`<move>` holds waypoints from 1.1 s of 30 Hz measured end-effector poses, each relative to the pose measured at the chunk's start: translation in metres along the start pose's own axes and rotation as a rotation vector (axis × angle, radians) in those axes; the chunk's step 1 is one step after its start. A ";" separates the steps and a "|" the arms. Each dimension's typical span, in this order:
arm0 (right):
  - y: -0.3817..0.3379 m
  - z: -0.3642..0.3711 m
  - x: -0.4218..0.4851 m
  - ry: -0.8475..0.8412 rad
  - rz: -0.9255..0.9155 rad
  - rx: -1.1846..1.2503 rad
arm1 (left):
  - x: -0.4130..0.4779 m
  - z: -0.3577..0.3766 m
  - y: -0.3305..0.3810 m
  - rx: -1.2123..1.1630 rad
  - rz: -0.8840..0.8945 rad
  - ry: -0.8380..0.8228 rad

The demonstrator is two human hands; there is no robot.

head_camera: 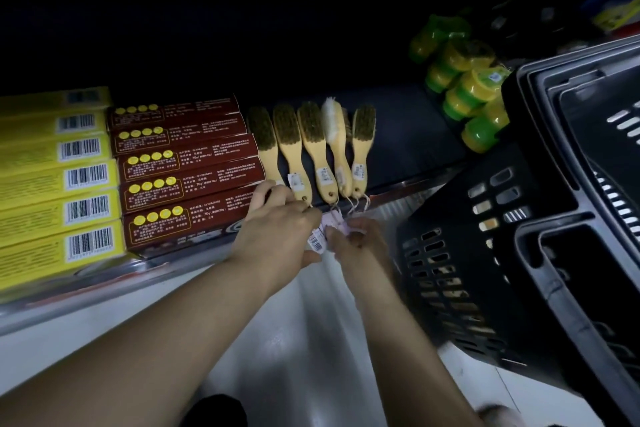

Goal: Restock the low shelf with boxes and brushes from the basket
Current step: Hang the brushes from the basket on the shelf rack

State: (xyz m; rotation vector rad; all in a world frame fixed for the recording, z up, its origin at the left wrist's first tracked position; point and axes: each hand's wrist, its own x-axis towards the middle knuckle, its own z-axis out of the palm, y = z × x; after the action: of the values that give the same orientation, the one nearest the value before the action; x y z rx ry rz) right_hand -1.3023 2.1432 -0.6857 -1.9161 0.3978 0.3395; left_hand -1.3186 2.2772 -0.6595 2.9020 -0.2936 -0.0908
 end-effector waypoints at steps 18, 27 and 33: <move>-0.163 -0.084 -0.106 -0.047 -0.518 -0.233 | -0.020 -0.180 0.065 -0.523 -0.073 0.304; -0.182 -0.248 -0.062 -0.123 -0.491 -0.637 | 0.020 -0.195 0.162 -0.332 0.117 0.142; -0.116 -0.291 0.007 -0.302 -0.166 -0.970 | 0.075 -0.167 0.204 -0.158 0.337 -0.042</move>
State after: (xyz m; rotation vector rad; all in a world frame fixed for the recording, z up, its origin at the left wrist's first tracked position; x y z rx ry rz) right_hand -1.2324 1.9115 -0.4865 -2.7488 -0.1842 0.7984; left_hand -1.2702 2.1027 -0.4540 2.6555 -0.7405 -0.1124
